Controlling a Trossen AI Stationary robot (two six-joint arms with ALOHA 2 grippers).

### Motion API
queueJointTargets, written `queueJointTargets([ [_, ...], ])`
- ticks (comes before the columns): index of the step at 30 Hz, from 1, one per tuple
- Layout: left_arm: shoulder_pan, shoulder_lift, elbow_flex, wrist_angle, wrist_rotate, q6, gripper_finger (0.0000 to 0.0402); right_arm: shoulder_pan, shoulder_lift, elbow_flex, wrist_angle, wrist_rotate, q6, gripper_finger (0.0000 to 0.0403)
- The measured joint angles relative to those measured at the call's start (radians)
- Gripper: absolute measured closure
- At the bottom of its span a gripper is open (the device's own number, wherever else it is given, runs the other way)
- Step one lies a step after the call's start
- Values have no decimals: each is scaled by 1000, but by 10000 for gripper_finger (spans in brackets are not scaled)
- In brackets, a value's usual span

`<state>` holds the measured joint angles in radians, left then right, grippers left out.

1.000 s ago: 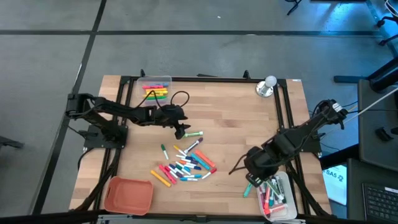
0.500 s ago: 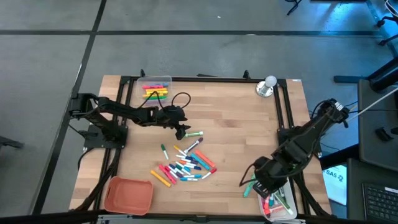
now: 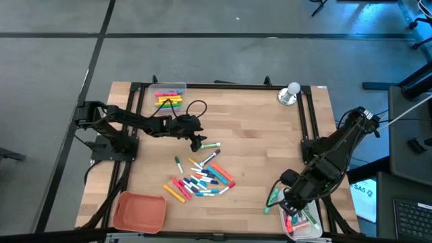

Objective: Pick & Place Markers
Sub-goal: Put the middle center pitch green pen into the white bin

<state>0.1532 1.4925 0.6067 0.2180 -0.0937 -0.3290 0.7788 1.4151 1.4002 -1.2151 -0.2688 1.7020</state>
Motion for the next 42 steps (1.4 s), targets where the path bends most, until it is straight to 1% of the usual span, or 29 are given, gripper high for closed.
queueJointTargets([
  [6, 0, 0, 0, 0, 0, -7, 176, 23, 0, 0, -53, 7, 0, 337],
  [12, 0, 0, 0, 0, 2, -41, 176, 26, 0, 0, -55, 11, -4, 337],
  [16, 3, 0, 0, -4, -1, -96, 176, 26, 0, 0, -77, 89, -26, 337],
  [19, 15, 0, 0, -10, 0, -121, 175, 15, 0, 0, -72, 105, -47, 337],
  [24, 14, 0, 0, -4, -1, -52, 176, -16, 0, 0, -44, 89, -57, 337],
  [27, 15, 0, 0, -14, 3, -44, 176, -23, 0, 0, -22, 85, -65, 337],
  [32, 14, 0, 0, -50, -14, 4, 176, -23, 0, 0, -52, 85, -91, 337],
  [35, 13, 0, 0, -55, -12, 18, 176, -23, 0, 0, -93, 85, -66, 337],
  [38, 5, 0, 0, -55, -11, 26, 176, -23, 1, 0, -71, 85, -59, 337],
  [42, -8, 0, 0, -55, -10, 87, 176, -23, 1, 0, -40, 84, -37, 337],
])
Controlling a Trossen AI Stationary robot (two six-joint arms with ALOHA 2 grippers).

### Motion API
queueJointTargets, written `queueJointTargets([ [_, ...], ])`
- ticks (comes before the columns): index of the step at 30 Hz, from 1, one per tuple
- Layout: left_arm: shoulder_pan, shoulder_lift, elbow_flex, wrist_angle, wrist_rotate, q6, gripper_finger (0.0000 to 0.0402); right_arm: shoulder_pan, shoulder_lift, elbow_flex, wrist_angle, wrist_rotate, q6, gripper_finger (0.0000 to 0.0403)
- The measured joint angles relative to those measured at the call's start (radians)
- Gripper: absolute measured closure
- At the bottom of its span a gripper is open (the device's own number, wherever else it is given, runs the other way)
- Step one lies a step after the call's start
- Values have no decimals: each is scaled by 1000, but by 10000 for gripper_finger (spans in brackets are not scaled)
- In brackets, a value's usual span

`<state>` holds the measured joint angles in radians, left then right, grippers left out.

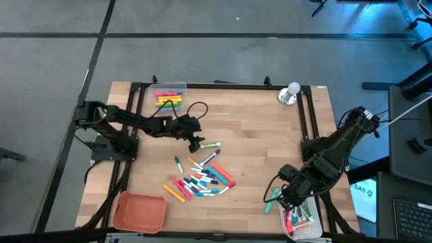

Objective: Pick & Place Markers
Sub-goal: Put the middle center pitch green pen into the white bin

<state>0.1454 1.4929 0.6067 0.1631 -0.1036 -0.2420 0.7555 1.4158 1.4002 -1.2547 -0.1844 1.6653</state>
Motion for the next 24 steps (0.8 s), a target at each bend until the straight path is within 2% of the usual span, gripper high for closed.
queueJointTargets([
  [6, -37, 0, 0, 46, 0, 148, 176, 20, 6, 0, 42, -59, 131, 337],
  [10, -62, 24, 1, 146, 1, 259, 176, 62, 21, -13, -25, -109, 200, 337],
  [13, -67, 66, 1, 213, 1, 280, 176, 88, 22, -91, 18, -134, 306, 337],
  [18, -78, 134, 0, 289, 22, 256, 176, 101, 23, -240, 204, -134, 464, 337],
  [20, -85, 147, 0, 299, 33, 255, 176, 98, 23, -284, 245, -133, 496, 323],
  [24, -97, 152, 0, 294, 82, 255, 176, 84, 23, -340, 252, -162, 518, 270],
])
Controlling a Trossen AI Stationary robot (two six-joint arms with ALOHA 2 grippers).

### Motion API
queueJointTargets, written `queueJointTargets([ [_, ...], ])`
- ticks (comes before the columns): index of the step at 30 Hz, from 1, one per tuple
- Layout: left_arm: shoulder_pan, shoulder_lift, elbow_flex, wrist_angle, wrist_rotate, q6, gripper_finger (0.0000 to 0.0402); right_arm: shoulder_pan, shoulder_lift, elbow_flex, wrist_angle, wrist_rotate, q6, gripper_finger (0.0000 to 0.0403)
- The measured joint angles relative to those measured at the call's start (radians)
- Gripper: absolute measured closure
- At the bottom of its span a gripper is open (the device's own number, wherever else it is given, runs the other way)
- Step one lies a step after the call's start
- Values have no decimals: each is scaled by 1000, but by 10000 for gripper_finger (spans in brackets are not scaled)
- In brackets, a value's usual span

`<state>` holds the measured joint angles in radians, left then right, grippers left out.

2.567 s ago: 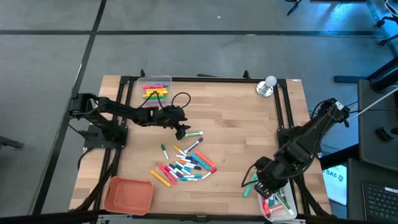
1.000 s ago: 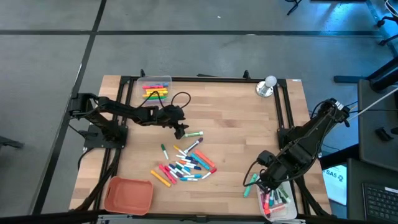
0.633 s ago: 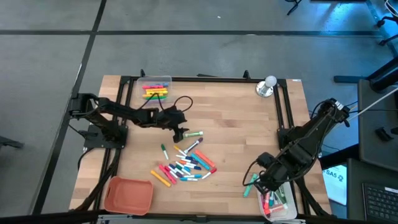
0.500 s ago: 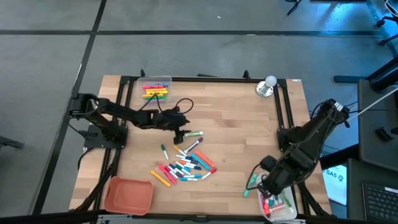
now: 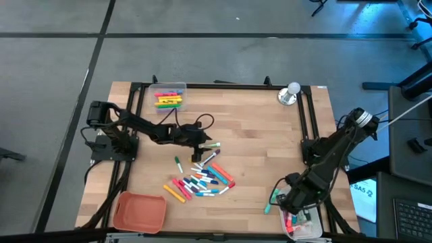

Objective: Pick & Place Markers
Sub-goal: Put the middle center pitch green pen into the white bin

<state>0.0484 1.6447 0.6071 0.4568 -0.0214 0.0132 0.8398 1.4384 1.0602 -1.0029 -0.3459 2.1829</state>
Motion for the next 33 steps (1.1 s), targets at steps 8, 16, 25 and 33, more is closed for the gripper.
queueJointTargets([
  [8, -9, 0, 0, -66, 9, -9, 176, -23, 0, 10, -81, -23, -56, 203],
  [16, -9, 10, 0, -204, -123, -71, 179, -121, 0, 193, -315, 229, -204, 203],
  [25, -8, 82, 6, -240, -113, -100, 281, -244, -1, 401, -514, 584, -384, 234],
  [33, -8, 86, 4, -228, -119, -212, 340, -379, -2, 475, -506, 802, -601, 249],
])
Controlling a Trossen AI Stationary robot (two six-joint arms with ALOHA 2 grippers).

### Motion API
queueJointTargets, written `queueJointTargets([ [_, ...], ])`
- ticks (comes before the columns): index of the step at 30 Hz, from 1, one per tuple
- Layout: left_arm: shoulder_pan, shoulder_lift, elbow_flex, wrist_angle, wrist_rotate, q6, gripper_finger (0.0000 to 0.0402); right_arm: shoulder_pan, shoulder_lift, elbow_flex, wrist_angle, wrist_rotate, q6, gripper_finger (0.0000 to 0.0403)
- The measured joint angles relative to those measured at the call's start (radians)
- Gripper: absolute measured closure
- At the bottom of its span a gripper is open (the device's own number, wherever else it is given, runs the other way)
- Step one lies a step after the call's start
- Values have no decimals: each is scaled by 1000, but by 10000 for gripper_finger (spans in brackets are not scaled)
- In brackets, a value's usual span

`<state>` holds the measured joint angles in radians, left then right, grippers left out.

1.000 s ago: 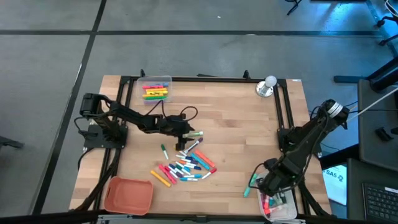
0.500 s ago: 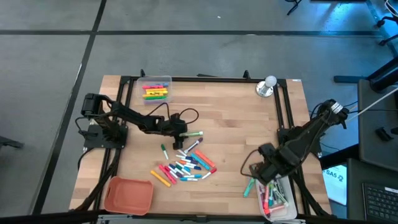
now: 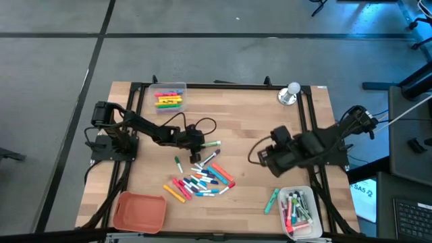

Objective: Pick & Place Markers
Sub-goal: Put the middle center pitch green pen into the white bin

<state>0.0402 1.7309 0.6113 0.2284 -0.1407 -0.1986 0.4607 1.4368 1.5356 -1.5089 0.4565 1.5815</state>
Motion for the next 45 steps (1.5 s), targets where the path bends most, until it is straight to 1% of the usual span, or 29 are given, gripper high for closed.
queueJointTargets([
  [4, 0, -34, -3, -4, -15, -116, 340, -80, 0, -42, 3, 22, -55, 249],
  [6, 1, -74, -12, -29, -43, -166, 337, -130, 0, -84, 39, -17, -99, 249],
  [8, 4, -125, -13, -43, -63, -207, 336, -175, -5, -133, 134, -74, -174, 249],
  [11, 15, -222, -6, -36, -66, -260, 338, -233, -17, -214, 417, -151, -312, 251],
  [14, 35, -305, -9, -61, -23, -310, 338, -286, -19, -284, 751, -212, -434, 252],
  [16, 49, -367, -8, -55, 4, -345, 338, -319, -19, -320, 942, -238, -486, 252],
  [19, 65, -448, -8, -68, 39, -382, 338, -360, -19, -348, 1123, -245, -535, 252],
  [21, 73, -498, -7, -66, 56, -395, 338, -383, -19, -347, 1168, -228, -562, 252],
  [26, 88, -598, -6, -71, 60, -435, 338, -433, -19, -328, 1220, -153, -635, 251],
  [30, 98, -654, -6, -72, 64, -490, 338, -467, -19, -327, 1266, -142, -680, 236],
  [34, 102, -689, -6, -71, 66, -549, 338, -488, -19, -327, 1313, -147, -734, 210],
  [37, 100, -705, -6, -69, 73, -566, 338, -494, -19, -327, 1391, -152, -779, 191],
  [42, 97, -713, -6, -68, 75, -577, 336, -495, -19, -326, 1497, -156, -777, 172],
  [45, 97, -713, -6, -59, 75, -601, 336, -496, -19, -326, 1508, -164, -757, 170],
])
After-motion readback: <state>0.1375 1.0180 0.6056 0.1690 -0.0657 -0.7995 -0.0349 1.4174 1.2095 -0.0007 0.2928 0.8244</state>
